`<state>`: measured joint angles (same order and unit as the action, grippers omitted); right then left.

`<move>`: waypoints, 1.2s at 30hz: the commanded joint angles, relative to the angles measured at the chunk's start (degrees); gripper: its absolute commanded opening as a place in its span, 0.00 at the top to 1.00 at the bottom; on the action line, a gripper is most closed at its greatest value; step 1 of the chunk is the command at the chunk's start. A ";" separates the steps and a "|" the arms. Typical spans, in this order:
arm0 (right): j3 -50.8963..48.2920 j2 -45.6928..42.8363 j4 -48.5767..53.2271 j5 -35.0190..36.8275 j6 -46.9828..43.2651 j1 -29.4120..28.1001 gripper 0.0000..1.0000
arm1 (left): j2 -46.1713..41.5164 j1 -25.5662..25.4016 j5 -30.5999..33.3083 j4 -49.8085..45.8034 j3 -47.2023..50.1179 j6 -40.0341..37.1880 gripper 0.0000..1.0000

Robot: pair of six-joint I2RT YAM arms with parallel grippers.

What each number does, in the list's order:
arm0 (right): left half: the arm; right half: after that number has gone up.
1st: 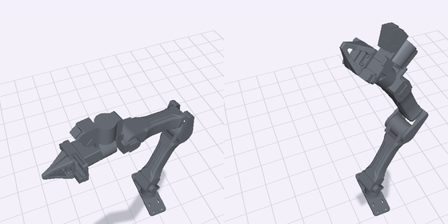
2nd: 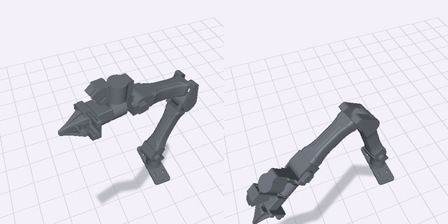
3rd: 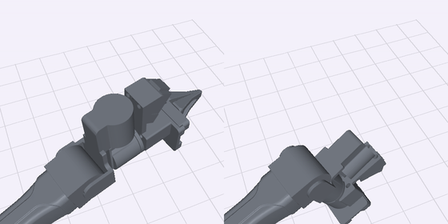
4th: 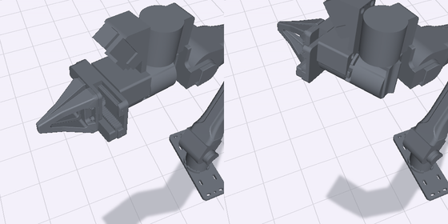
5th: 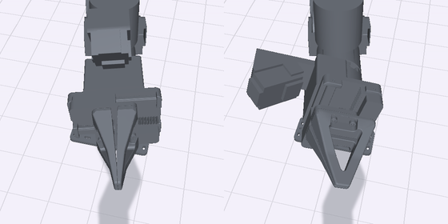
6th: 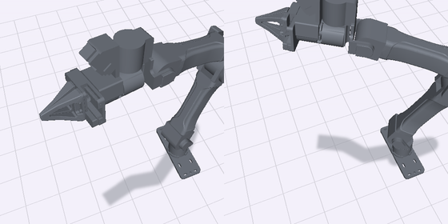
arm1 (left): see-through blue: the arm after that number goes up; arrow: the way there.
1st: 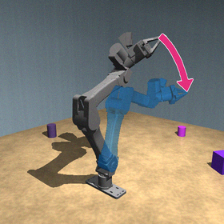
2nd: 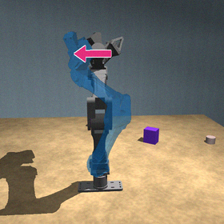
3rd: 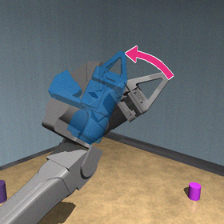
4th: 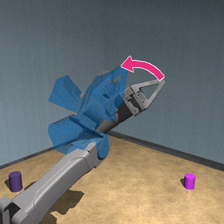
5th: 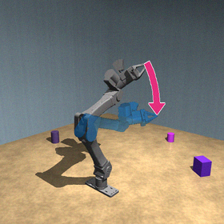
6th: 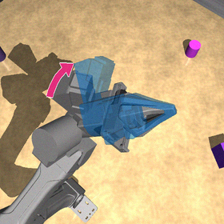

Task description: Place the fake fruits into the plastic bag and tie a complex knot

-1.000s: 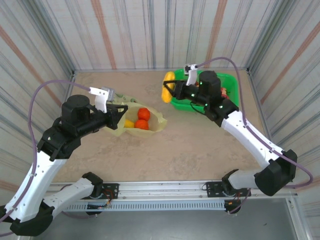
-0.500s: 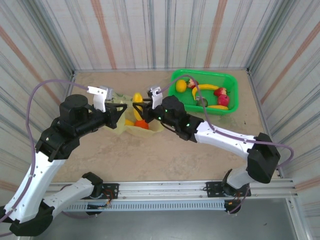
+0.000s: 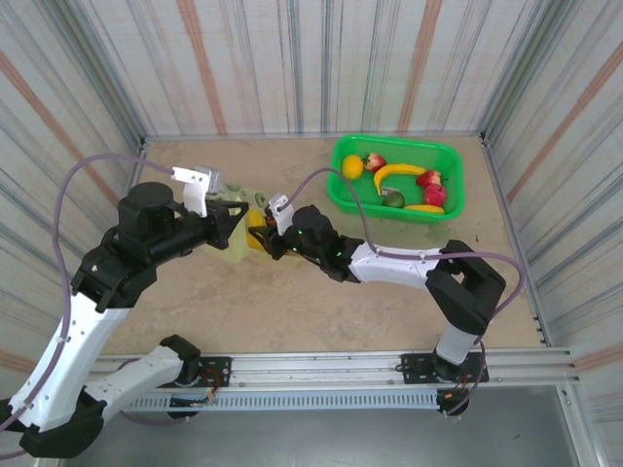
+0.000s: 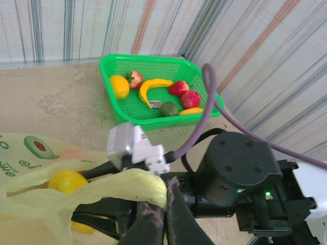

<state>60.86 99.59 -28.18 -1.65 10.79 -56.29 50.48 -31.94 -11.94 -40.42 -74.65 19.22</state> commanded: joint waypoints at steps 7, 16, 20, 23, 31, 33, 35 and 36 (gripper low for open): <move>13.35 9.66 7.79 -1.39 -6.67 0.44 0.46 | 0.37 0.26 -1.19 0.88 -1.42 0.16 1.00; 14.51 9.34 10.31 -0.94 -6.83 0.88 0.32 | 0.01 0.63 -0.54 0.43 -1.03 -0.68 1.00; 12.79 6.79 10.36 -3.04 -6.88 1.34 0.35 | -0.04 0.81 -0.36 0.35 -1.00 -0.91 1.00; 11.10 4.05 10.92 -7.40 -6.64 2.12 0.38 | -0.42 0.92 0.20 0.09 -0.78 -1.37 1.00; 9.32 -1.59 14.83 -7.44 -5.06 3.11 0.54 | -1.85 1.20 0.60 -0.66 0.47 -1.38 1.00; 9.12 -2.28 16.31 -6.34 -5.06 3.28 0.56 | -2.15 1.19 0.85 -0.96 0.41 -1.47 1.00; 8.38 -3.08 16.85 -5.01 -5.09 3.46 0.57 | -2.40 1.18 1.21 -1.31 0.21 -1.64 1.00; 7.70 -3.47 16.78 -4.45 -5.00 3.62 0.58 | -2.56 1.20 1.38 -1.49 0.07 -1.78 1.00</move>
<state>70.67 98.21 -14.20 -8.16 5.50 -53.19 48.90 -31.11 -11.84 -40.88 -74.46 18.90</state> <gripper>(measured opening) 0.430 0.058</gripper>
